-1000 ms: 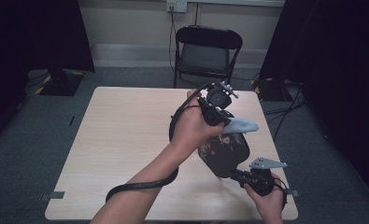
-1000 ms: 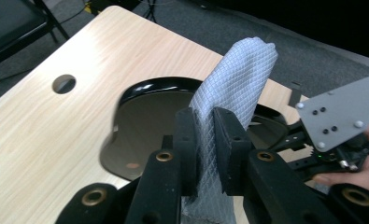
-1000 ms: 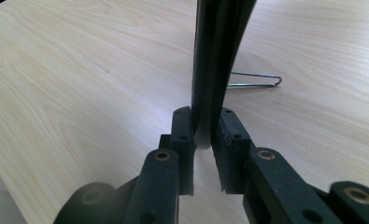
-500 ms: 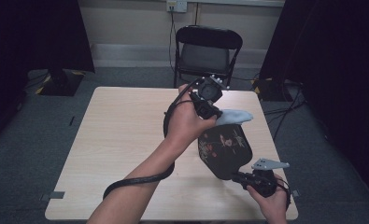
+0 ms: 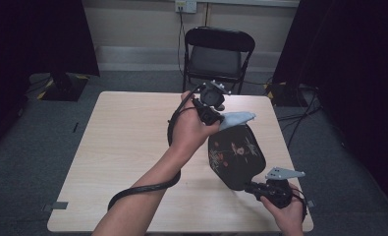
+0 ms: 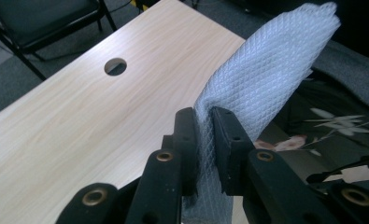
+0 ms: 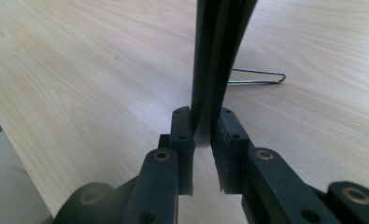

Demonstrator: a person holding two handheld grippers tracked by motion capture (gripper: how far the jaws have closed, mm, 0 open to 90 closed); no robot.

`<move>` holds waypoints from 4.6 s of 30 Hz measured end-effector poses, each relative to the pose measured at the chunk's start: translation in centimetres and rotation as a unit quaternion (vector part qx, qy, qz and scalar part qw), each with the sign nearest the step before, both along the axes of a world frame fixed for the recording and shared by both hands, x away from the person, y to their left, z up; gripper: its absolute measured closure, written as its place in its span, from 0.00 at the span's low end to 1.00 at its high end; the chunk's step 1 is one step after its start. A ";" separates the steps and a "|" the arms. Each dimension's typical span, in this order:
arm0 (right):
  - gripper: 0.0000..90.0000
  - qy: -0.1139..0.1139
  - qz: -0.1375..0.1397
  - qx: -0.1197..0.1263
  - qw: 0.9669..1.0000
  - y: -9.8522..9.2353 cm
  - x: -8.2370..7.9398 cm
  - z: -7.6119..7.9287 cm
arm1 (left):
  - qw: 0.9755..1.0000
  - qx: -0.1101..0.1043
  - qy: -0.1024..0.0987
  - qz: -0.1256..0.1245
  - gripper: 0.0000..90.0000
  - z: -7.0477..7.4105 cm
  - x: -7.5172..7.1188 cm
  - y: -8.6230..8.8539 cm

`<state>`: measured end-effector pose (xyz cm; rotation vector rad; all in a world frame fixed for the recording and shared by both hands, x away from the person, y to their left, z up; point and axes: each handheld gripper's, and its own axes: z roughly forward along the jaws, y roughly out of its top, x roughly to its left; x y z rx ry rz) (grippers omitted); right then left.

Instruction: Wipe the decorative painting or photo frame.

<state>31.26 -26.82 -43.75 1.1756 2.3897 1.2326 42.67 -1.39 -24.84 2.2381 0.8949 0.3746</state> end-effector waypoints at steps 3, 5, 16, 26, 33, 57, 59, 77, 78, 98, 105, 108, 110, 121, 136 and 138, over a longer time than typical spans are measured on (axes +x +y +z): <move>0.88 0.000 0.000 0.000 1.000 0.0 0.0 0.0 | 1.000 0.005 0.002 0.010 0.89 -0.6 0.3 0.2; 0.88 0.000 0.000 0.000 1.000 0.0 0.0 0.0 | 1.000 0.006 0.006 0.015 0.89 -1.0 0.5 0.3; 0.88 -0.001 -0.002 0.001 1.000 -0.1 0.0 -0.1 | 0.999 0.014 0.020 0.038 0.89 -3.7 1.3 1.0; 0.88 0.001 -0.003 0.000 1.000 -0.1 0.0 -0.1 | 0.998 0.029 0.038 0.048 0.89 -6.0 1.8 2.0; 0.88 0.000 -0.003 0.000 1.000 -0.1 0.0 -0.1 | 0.997 0.029 0.046 0.055 0.89 -7.2 2.1 2.3; 0.88 -0.002 -0.004 -0.001 1.000 0.0 0.0 0.0 | 0.993 0.059 0.060 0.083 0.89 -11.0 2.7 3.2; 0.88 -0.002 -0.003 -0.001 1.000 0.0 0.0 0.0 | 0.993 0.061 0.060 0.082 0.89 -11.3 2.7 3.2; 0.88 -0.002 -0.004 -0.002 1.000 0.0 0.0 0.0 | 0.990 0.068 0.079 0.094 0.89 -14.3 2.9 3.5; 0.88 -0.002 -0.004 -0.002 1.000 0.0 0.0 0.0 | 0.990 0.068 0.082 0.093 0.89 -14.5 3.0 3.5; 0.88 -0.004 -0.007 -0.003 1.000 -0.1 0.0 -0.1 | 0.987 0.072 0.117 0.085 0.89 -18.2 2.3 2.9; 0.88 -0.004 -0.009 -0.003 1.000 0.0 0.0 -0.1 | 0.988 0.059 0.128 0.066 0.89 -19.0 1.3 2.5; 0.88 -0.005 -0.010 -0.003 1.000 0.1 0.0 -0.1 | 0.988 0.050 0.131 0.058 0.89 -19.2 1.0 2.4; 0.88 -0.004 -0.010 -0.003 1.000 0.1 0.0 -0.1 | 0.989 0.044 0.134 0.053 0.89 -19.3 0.8 2.5; 0.88 -0.004 -0.010 -0.003 1.000 0.1 0.1 -0.1 | 0.991 -0.006 0.122 0.061 0.90 -17.2 0.8 3.2; 0.87 -0.006 -0.012 -0.005 1.000 0.1 0.0 -0.1 | 0.991 -0.026 0.092 0.088 0.90 -14.7 0.9 5.4; 0.87 -0.009 -0.012 -0.007 1.000 0.2 0.0 -0.1 | 0.991 -0.024 0.091 0.095 0.90 -15.0 0.9 5.9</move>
